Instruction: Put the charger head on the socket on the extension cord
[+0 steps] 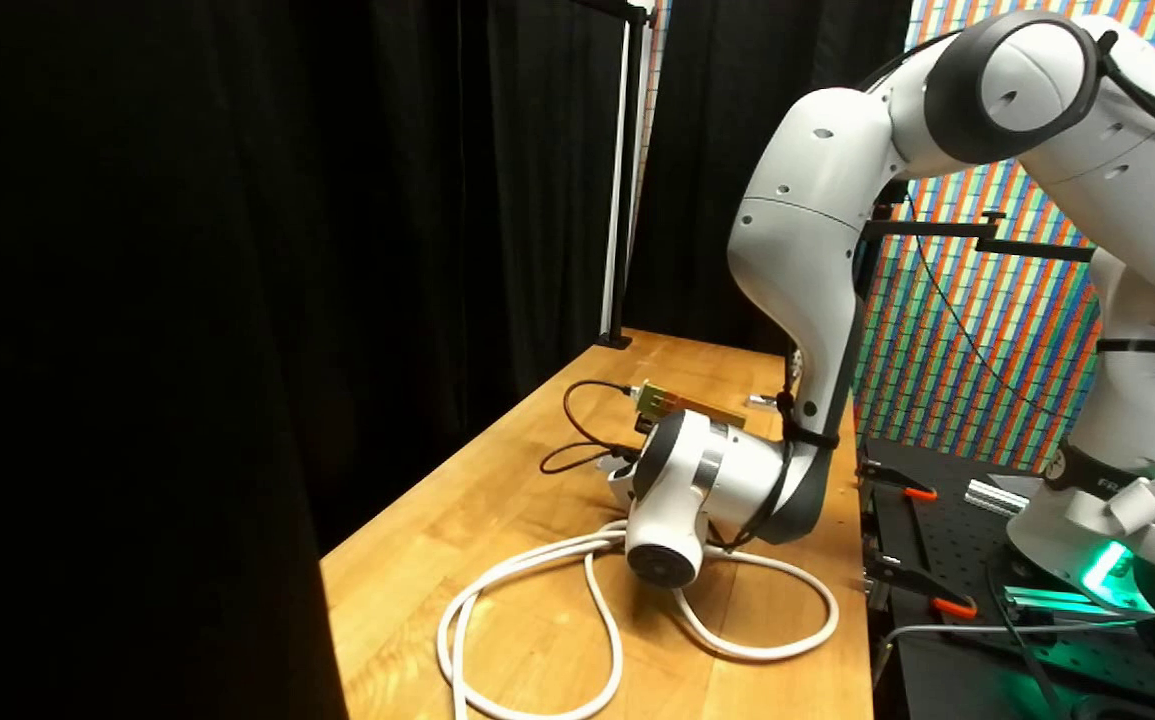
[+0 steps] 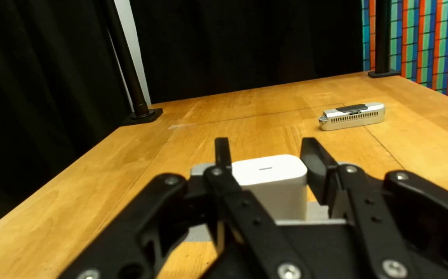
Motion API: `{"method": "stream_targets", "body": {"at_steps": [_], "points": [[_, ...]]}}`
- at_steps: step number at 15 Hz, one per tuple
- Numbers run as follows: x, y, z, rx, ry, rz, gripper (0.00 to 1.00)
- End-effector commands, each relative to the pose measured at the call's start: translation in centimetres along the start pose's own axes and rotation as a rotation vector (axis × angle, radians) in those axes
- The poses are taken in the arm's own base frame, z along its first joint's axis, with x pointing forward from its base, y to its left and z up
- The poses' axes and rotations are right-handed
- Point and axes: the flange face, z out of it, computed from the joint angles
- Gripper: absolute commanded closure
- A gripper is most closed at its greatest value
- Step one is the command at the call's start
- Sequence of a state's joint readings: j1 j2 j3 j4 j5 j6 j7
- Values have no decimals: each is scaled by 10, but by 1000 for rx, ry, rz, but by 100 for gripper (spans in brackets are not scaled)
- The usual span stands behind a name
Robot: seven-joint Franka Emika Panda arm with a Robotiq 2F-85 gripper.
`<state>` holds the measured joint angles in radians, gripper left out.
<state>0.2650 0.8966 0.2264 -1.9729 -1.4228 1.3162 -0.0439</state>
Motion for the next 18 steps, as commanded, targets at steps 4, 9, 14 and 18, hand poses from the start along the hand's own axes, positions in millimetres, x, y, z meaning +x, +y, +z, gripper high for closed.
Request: {"method": "stream_targets", "body": {"at_steps": [4, 9, 14, 18], "points": [[14, -3, -1, 48, -14, -3, 77], [17, -4, -6, 59, 4, -7, 77], [14, 0, -4, 73, -27, -10, 77], [16, 0, -5, 98, -27, -11, 77]]}}
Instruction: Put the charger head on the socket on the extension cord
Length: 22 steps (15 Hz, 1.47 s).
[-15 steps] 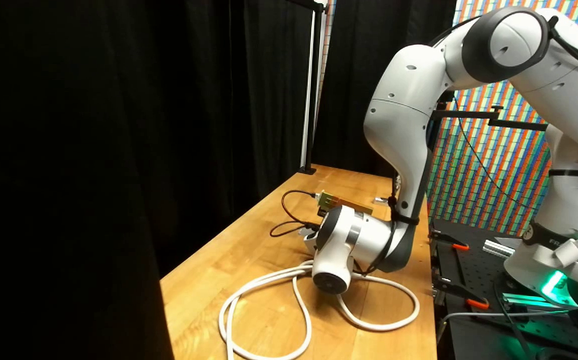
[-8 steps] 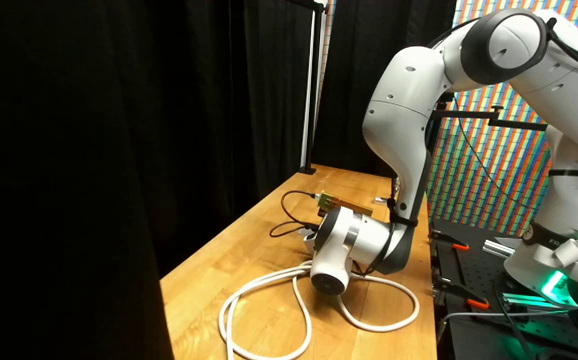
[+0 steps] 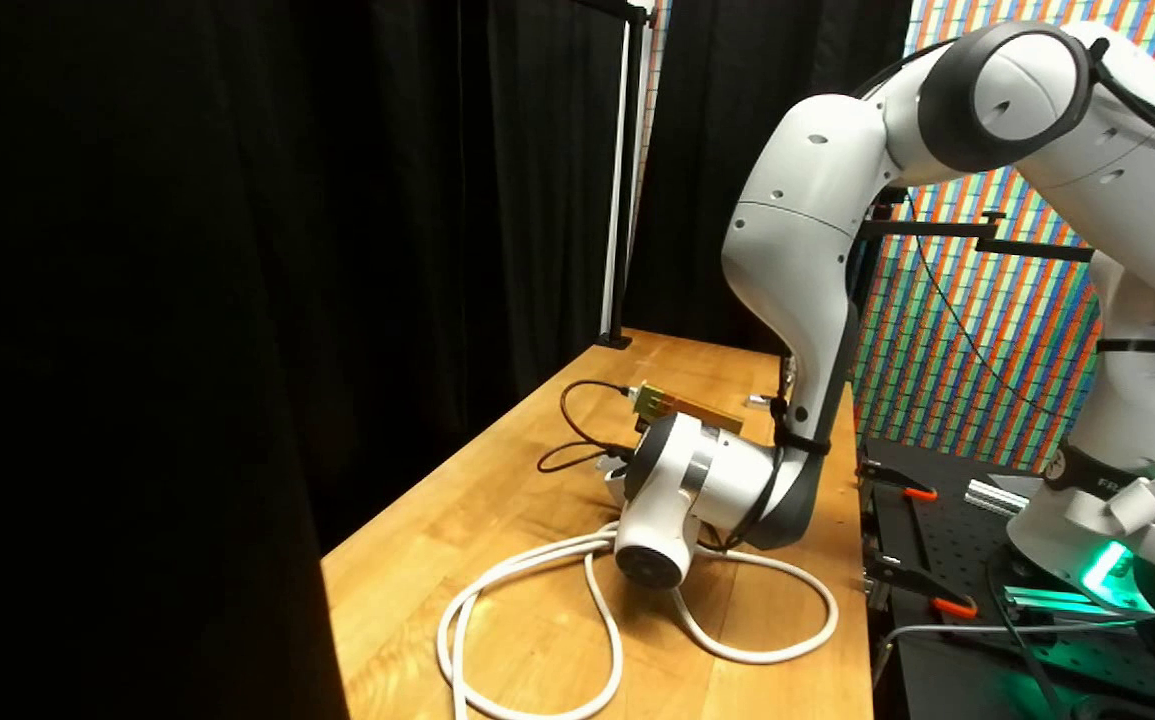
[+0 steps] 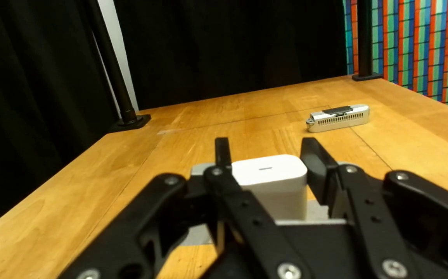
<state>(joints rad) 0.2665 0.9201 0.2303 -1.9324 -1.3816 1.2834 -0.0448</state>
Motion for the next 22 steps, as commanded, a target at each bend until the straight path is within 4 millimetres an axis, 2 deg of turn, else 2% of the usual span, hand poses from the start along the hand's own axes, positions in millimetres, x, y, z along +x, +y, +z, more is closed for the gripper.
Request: {"method": "stream_targets", "body": {"at_steps": [1, 15, 19, 22], "points": [[13, -4, -3, 55, -7, -16, 77], [24, 3, -24, 74, 67, 36, 77], [26, 2, -26, 77, 69, 46, 77], [26, 3, -21, 77, 53, 61, 77]]}}
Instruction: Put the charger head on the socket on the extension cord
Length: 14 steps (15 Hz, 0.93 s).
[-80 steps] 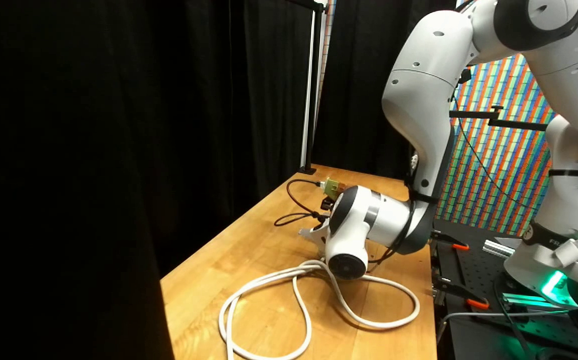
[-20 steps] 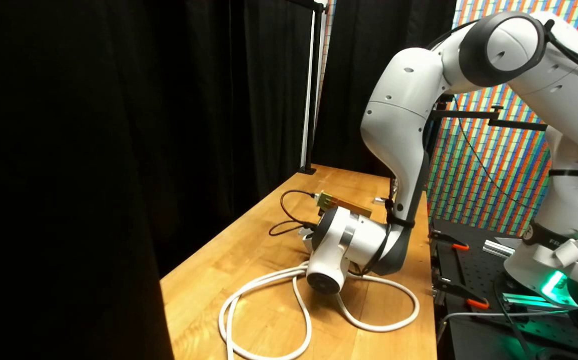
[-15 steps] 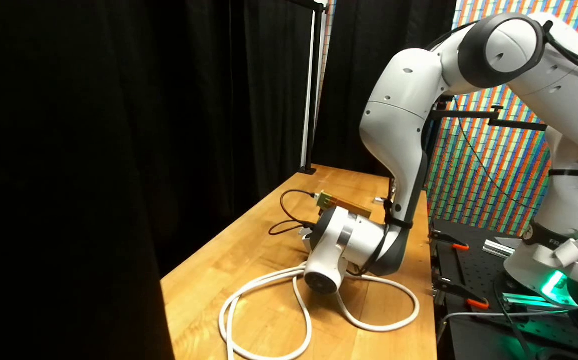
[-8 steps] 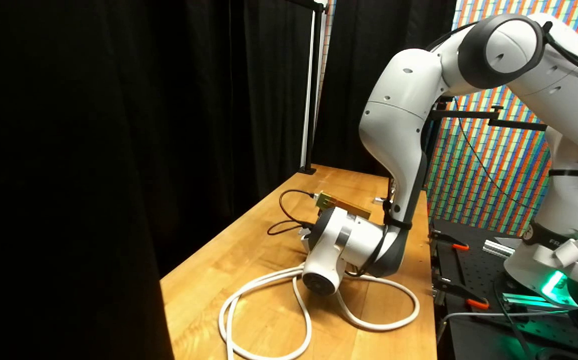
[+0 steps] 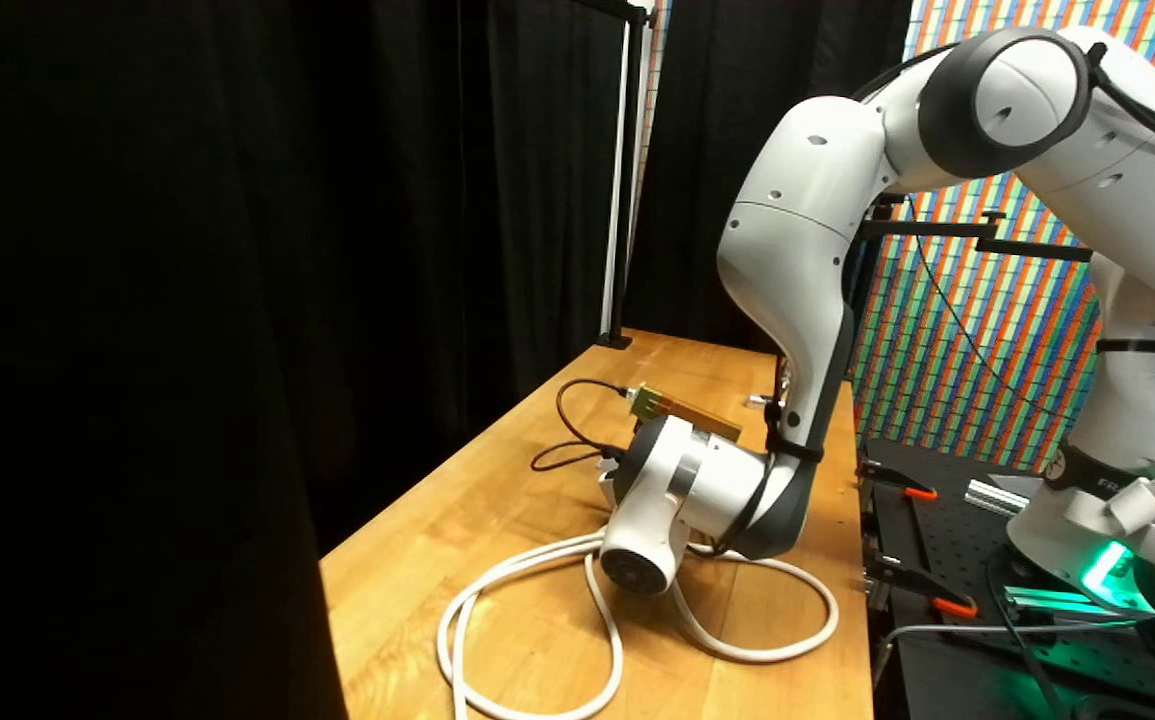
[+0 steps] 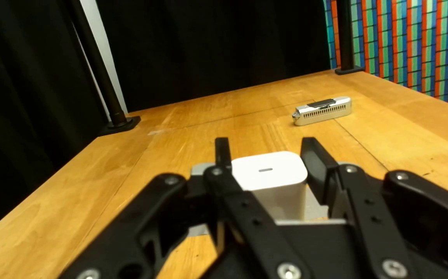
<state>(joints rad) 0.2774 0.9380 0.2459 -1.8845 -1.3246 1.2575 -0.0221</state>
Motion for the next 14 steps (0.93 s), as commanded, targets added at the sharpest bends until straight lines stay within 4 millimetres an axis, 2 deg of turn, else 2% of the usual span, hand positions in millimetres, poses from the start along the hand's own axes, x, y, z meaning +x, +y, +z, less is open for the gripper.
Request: {"method": "stream_targets", "body": {"at_steps": [1, 14], "points": [[26, -2, -5, 25, 47, 30, 77], [30, 0, 17, 21, -23, 28, 77]]}}
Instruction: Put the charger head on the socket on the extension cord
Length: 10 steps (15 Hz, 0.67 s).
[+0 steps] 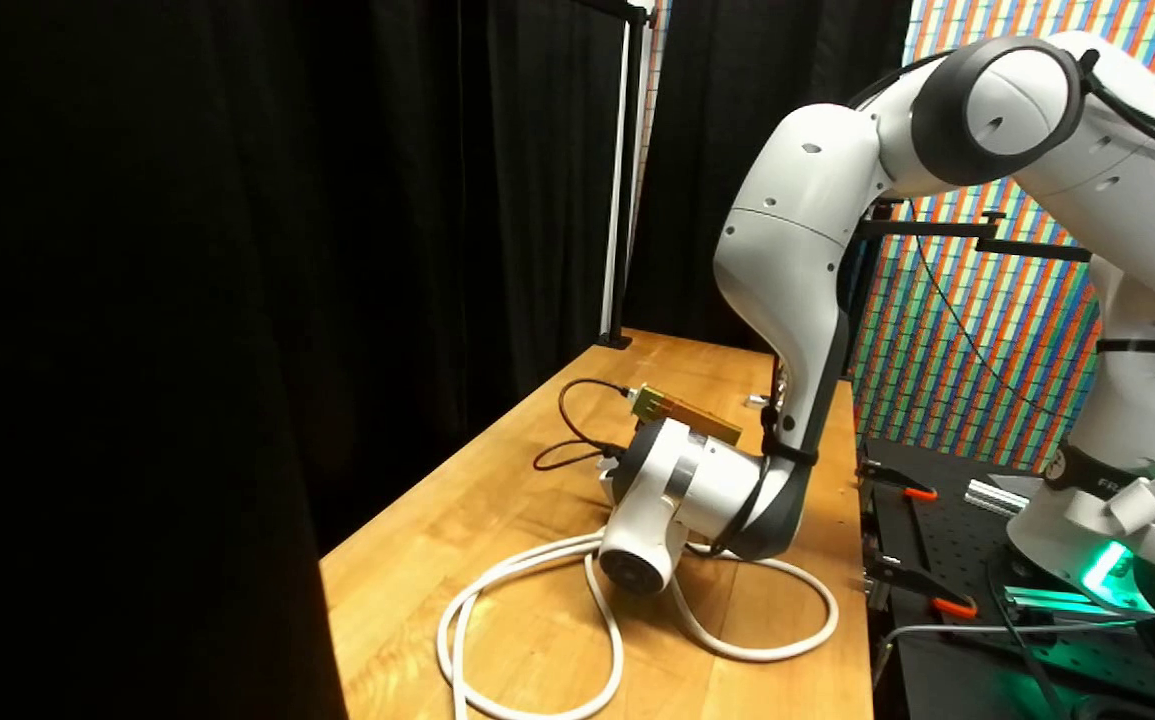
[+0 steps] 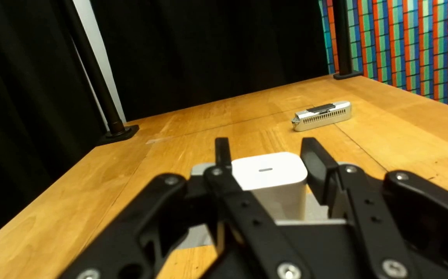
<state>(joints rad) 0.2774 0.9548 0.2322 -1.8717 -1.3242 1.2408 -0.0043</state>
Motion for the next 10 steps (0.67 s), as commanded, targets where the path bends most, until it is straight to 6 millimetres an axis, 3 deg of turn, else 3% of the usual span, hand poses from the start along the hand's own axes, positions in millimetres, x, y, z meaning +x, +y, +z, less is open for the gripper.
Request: {"method": "stream_targets", "body": {"at_steps": [1, 10], "points": [[27, 0, 9, 17, 3, 13, 77], [27, 10, -2, 23, 65, 70, 77]]}}
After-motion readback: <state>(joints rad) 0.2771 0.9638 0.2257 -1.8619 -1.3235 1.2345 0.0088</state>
